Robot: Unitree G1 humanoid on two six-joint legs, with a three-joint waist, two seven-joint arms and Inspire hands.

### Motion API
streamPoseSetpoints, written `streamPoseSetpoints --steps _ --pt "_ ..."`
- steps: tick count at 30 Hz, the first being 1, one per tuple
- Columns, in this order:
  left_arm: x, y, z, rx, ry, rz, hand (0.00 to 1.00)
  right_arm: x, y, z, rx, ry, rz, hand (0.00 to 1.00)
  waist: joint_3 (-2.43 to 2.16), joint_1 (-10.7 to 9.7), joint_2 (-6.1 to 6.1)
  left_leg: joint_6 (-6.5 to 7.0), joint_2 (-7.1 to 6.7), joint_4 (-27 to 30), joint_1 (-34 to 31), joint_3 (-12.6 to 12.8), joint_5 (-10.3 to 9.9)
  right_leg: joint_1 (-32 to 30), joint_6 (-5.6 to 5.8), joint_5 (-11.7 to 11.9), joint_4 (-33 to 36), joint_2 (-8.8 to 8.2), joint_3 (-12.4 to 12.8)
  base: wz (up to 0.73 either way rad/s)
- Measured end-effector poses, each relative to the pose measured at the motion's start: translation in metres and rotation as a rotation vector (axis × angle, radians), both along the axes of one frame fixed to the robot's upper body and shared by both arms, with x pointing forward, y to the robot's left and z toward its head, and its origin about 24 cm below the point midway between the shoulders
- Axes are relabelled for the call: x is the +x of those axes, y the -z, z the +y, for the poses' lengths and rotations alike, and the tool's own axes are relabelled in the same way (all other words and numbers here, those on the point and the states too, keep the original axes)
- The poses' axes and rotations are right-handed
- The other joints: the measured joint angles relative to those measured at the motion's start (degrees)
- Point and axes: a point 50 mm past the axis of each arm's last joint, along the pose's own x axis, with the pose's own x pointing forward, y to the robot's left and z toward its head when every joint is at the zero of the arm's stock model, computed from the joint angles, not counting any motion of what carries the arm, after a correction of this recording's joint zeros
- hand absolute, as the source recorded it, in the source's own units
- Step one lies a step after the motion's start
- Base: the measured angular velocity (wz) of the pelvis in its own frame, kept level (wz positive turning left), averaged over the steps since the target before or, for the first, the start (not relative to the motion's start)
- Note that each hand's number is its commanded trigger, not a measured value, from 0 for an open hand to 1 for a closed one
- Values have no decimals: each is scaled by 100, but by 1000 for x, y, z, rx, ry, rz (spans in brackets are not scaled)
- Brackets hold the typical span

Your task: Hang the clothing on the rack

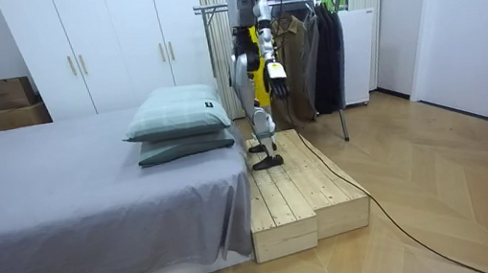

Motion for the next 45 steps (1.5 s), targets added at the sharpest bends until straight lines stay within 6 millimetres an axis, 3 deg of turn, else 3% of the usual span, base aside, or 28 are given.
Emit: streamPoseSetpoints --steps 5,11,16,24,27,37,45 --pt "-3 5 -9 -132 117 82 0 11 1 4 61 -21 -20 0 -2 48 -1 1 0 7 -2 42 1 14 1 0 -4 -7 -16 2" --pt "17 11 -20 -245 322 136 0 21 4 13 130 -101 -19 0 2 42 -39 10 8 16 -6 247 11 30 32 -22 -5 -46 -42 1" --pt "42 13 -24 -284 427 129 0 25 5 18 170 -164 -10 0 60 -2 -157 13 0 15 -3 286 10 23 39 -26 -13 -49 26 -5" --pt "67 14 -27 -307 554 136 0 17 6 21 180 -222 63 0 73 -242 -174 22 9 18 1 339 0 -10 39 -26 -11 -46 95 -4" --pt "74 14 -27 -303 595 151 0 7 7 24 198 -243 115 0 71 -246 -173 23 13 9 32 362 -1 -11 39 -25 6 -46 133 -5" --pt "67 15 -30 -331 612 222 0 -10 8 30 245 -301 243 0 50 -269 -190 47 22 -39 120 461 -19 -85 41 -26 97 -53 279 -7" --pt "60 16 -31 -358 615 257 0 -10 8 35 267 -334 283 0 31 -260 -203 60 21 -44 159 489 -25 -63 46 -29 187 -67 311 -2"
